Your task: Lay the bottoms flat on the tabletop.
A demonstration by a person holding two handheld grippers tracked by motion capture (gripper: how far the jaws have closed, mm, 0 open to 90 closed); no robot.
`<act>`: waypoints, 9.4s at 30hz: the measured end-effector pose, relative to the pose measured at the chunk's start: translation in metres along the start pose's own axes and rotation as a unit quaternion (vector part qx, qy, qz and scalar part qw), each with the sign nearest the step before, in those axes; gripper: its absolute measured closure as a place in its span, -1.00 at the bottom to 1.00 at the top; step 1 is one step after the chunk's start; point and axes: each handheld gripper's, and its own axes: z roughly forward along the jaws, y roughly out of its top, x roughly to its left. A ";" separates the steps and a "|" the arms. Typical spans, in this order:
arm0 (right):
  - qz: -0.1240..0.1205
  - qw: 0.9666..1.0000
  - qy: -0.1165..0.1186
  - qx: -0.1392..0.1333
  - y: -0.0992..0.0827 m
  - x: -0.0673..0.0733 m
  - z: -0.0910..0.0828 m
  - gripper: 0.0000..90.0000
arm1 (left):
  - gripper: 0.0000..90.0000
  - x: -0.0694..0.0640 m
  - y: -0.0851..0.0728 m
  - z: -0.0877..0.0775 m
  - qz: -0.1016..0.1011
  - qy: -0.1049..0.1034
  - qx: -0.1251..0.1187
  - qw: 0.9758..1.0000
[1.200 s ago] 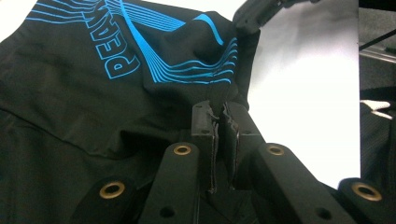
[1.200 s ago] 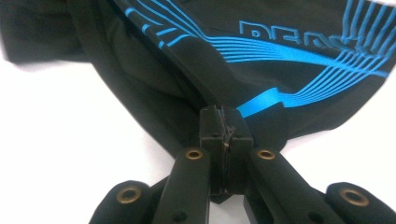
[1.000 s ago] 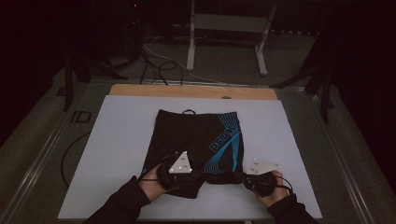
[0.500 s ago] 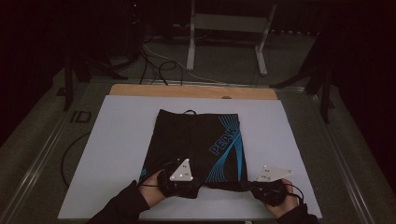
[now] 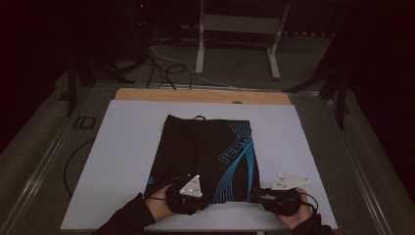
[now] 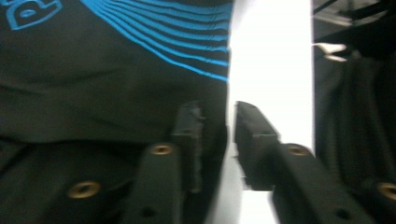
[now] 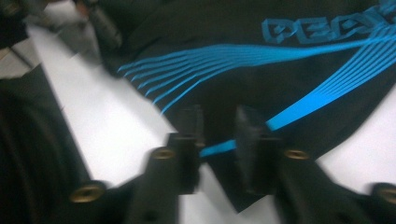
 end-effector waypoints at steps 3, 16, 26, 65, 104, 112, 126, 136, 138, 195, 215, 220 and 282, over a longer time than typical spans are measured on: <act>0.009 0.999 -0.018 -0.032 0.002 -0.003 -0.004 0.16 | -0.12 0.000 0.000 -0.004 -0.008 0.003 -0.014 1.000; 0.018 0.996 -0.044 -0.078 0.013 -0.026 0.002 -0.69 | -0.98 0.016 -0.005 -0.027 -0.063 0.002 -0.081 0.995; 0.025 0.994 -0.050 -0.089 0.027 -0.045 0.019 -0.70 | -0.98 0.039 -0.015 -0.044 -0.106 0.039 -0.098 0.989; 0.064 0.991 -0.098 -0.068 0.064 -0.122 0.068 -0.70 | -0.98 0.142 -0.053 -0.065 -0.194 0.162 -0.092 0.963; 0.157 0.974 -0.165 -0.014 0.081 -0.179 0.122 -0.39 | -0.46 0.251 -0.050 -0.045 -0.310 0.218 -0.078 0.922; 0.166 0.970 -0.175 0.014 0.078 -0.180 0.133 0.06 | -0.03 0.261 -0.052 -0.038 -0.332 0.212 -0.079 0.916; 0.158 0.968 -0.193 0.028 0.083 -0.179 0.136 0.96 | 0.86 0.252 -0.044 -0.039 -0.315 0.221 -0.090 0.919; 0.157 0.966 -0.203 0.018 0.095 -0.182 0.141 0.97 | 0.87 0.248 -0.044 -0.052 -0.304 0.237 -0.107 0.916; 0.154 0.967 -0.201 0.014 0.098 -0.182 0.142 0.97 | 0.87 0.248 -0.046 -0.053 -0.307 0.238 -0.109 0.915; 0.069 0.982 -0.176 0.004 0.091 -0.148 0.120 0.96 | -0.99 0.151 -0.048 -0.080 -0.229 0.159 -0.152 0.948; 0.112 0.970 -0.213 0.046 0.076 -0.168 0.124 1.00 | -0.99 0.113 -0.066 -0.086 -0.219 0.154 -0.167 0.949; 0.104 0.971 -0.212 0.032 0.079 -0.162 0.118 0.98 | -0.99 0.107 -0.067 -0.089 -0.214 0.154 -0.167 0.950; -0.017 0.999 -0.040 -0.031 0.010 -0.042 0.029 -0.79 | -1.00 0.045 -0.120 -0.105 -0.172 0.111 -0.120 0.971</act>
